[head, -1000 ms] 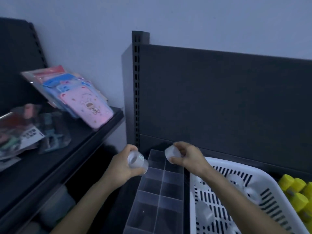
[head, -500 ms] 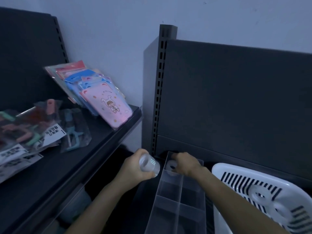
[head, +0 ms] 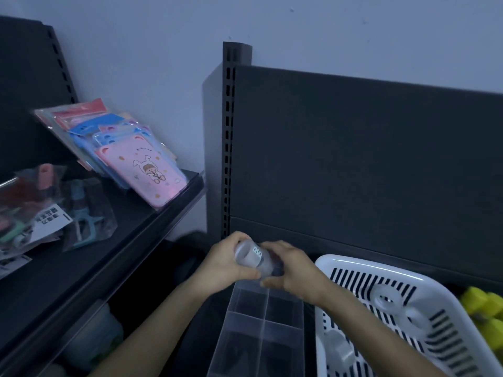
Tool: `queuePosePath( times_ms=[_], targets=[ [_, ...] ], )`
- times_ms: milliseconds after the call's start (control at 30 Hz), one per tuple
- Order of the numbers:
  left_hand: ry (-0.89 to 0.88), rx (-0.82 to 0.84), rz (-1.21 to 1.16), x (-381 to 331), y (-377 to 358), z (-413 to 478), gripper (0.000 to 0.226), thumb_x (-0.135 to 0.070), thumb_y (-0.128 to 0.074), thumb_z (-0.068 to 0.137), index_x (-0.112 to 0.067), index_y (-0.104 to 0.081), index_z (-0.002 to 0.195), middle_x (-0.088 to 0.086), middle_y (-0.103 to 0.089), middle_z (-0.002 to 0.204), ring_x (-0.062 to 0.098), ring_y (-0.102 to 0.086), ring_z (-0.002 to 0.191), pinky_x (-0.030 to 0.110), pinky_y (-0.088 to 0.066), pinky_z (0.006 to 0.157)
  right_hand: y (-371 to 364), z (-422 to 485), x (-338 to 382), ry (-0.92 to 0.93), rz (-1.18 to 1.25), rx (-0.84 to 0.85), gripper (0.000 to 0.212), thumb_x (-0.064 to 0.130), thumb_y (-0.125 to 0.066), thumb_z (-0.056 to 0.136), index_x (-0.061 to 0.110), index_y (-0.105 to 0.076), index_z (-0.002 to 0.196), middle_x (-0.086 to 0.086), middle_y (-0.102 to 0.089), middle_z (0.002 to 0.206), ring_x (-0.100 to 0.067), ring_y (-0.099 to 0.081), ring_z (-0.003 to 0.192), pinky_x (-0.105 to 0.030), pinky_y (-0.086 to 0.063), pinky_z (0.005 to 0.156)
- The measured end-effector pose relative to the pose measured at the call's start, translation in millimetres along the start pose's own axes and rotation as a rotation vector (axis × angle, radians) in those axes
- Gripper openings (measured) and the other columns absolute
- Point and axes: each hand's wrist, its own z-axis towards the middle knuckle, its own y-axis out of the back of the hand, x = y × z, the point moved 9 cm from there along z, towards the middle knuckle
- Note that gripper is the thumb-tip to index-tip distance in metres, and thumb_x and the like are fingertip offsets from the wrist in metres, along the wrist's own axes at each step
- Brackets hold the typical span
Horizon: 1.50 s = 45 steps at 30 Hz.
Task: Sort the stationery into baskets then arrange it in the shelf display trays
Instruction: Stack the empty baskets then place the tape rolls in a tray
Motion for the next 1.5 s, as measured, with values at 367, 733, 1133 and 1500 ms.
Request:
queuePosePath(
  times_ms=[367, 733, 1133, 1500],
  targets=[
    [0.095, 0.016, -0.033, 13, 9, -8, 0.059, -0.010, -0.080, 0.069, -0.039, -0.048, 0.109, -0.010, -0.055, 0.104, 0.009, -0.058, 0.079, 0.021, -0.048, 0.056, 27, -4, -48, -0.228, -0.199, -0.149, 0.052, 0.020, -0.071, 0.074, 0.014, -0.049, 0.121, -0.002, -0.055, 0.117, -0.018, -0.051, 0.108, -0.023, -0.044, 0.087],
    [0.174, 0.030, -0.155, 31, 16, -11, 0.047, 0.009, -0.057, 0.079, -0.029, -0.051, 0.105, 0.002, -0.055, 0.100, 0.011, -0.054, 0.078, 0.020, -0.048, 0.074, 4, 25, -64, -0.309, -0.691, 0.169, 0.029, 0.019, -0.062, 0.079, 0.007, -0.055, 0.105, -0.013, -0.062, 0.109, -0.030, -0.060, 0.099, -0.029, -0.041, 0.069],
    [0.063, 0.003, 0.382, 16, 12, 25, 0.034, -0.018, -0.080, 0.064, -0.016, -0.062, 0.093, -0.003, -0.053, 0.095, 0.014, -0.056, 0.088, 0.019, -0.044, 0.070, -2, 32, -78, -0.258, -0.613, 0.217, 0.029, 0.022, -0.061, 0.081, 0.010, -0.059, 0.107, -0.012, -0.062, 0.111, -0.029, -0.057, 0.105, -0.032, -0.046, 0.079],
    [0.108, 0.220, 1.079, 15, -41, 58, 0.013, -0.014, -0.065, 0.073, -0.011, -0.055, 0.081, 0.007, -0.057, 0.093, 0.022, -0.052, 0.081, 0.025, -0.037, 0.056, 62, -61, -89, -0.257, -0.226, -0.249, 0.019, 0.023, -0.058, 0.090, 0.018, -0.068, 0.105, 0.005, -0.071, 0.097, -0.004, -0.057, 0.075, -0.011, -0.042, 0.071]
  ],
)
